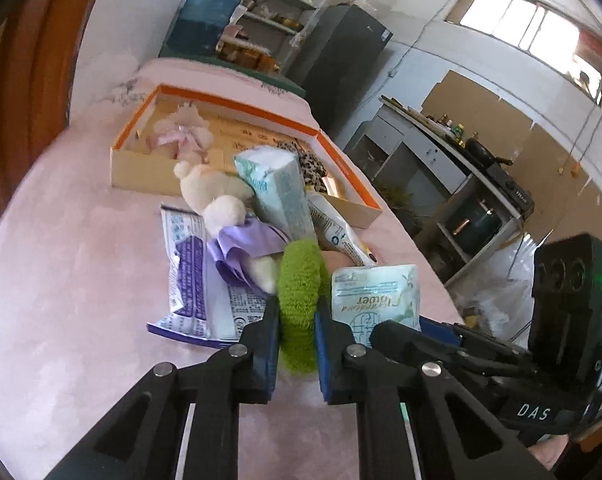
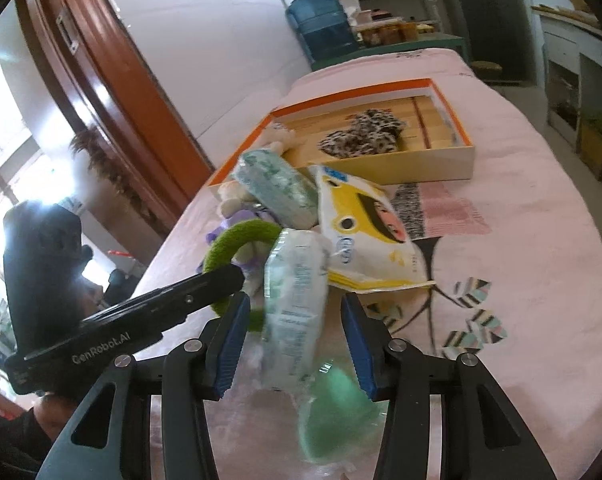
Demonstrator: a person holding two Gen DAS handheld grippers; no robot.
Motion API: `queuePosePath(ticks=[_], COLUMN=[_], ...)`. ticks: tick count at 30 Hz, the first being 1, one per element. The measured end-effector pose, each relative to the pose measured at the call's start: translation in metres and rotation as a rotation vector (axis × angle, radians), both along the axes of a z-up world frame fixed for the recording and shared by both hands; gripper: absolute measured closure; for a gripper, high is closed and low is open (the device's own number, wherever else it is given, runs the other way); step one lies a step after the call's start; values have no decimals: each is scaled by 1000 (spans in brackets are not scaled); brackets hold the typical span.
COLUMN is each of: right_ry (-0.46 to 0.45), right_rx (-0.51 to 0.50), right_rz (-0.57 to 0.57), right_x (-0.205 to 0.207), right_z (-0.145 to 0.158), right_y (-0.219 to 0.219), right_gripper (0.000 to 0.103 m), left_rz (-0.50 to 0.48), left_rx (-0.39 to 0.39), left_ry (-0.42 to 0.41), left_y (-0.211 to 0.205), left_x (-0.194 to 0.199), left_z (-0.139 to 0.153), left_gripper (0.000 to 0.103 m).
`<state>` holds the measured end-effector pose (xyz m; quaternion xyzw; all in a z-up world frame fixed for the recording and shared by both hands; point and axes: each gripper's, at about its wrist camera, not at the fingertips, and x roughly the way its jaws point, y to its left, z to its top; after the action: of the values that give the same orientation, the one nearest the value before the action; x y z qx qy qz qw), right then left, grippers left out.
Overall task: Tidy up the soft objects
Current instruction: 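Grasp the green fuzzy ring with the left gripper while the right gripper grasps the white wipes pack, then carry the green ring and white wipes pack over the box with both grippers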
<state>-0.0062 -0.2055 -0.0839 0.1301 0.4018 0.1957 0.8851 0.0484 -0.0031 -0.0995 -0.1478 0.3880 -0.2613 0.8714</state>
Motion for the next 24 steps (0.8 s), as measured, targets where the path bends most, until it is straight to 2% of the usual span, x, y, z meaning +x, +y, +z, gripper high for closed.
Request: queuePosePath(ticks=[1,2,3,4,9,24], right_ry=[-2,-4,-7,-10,-20,-119], right_rx=[-10,-27,-44,-68,-71,-79], right_rz=[4,7,10,7,18,2], right_x=[0,0,0,0,-1,-4], right_z=[0,0,-1,-1,1,38], right_y=[3,6,8,11,12,2], right_gripper=[54,62,80,82,85,85], left_rz=[4,5,3,3,12,20], left_rx=[18,34,41,49,80,68], left_ry=[-19,-37,-48,-59,-102,-205], left_y=[0,-1,-2,-3,-5,-2], left_x=[-2,-5,-8,-11,-19,-29], left_z=[2,4,5,6,14,42], left_gripper=[87,87,87,87,87,87])
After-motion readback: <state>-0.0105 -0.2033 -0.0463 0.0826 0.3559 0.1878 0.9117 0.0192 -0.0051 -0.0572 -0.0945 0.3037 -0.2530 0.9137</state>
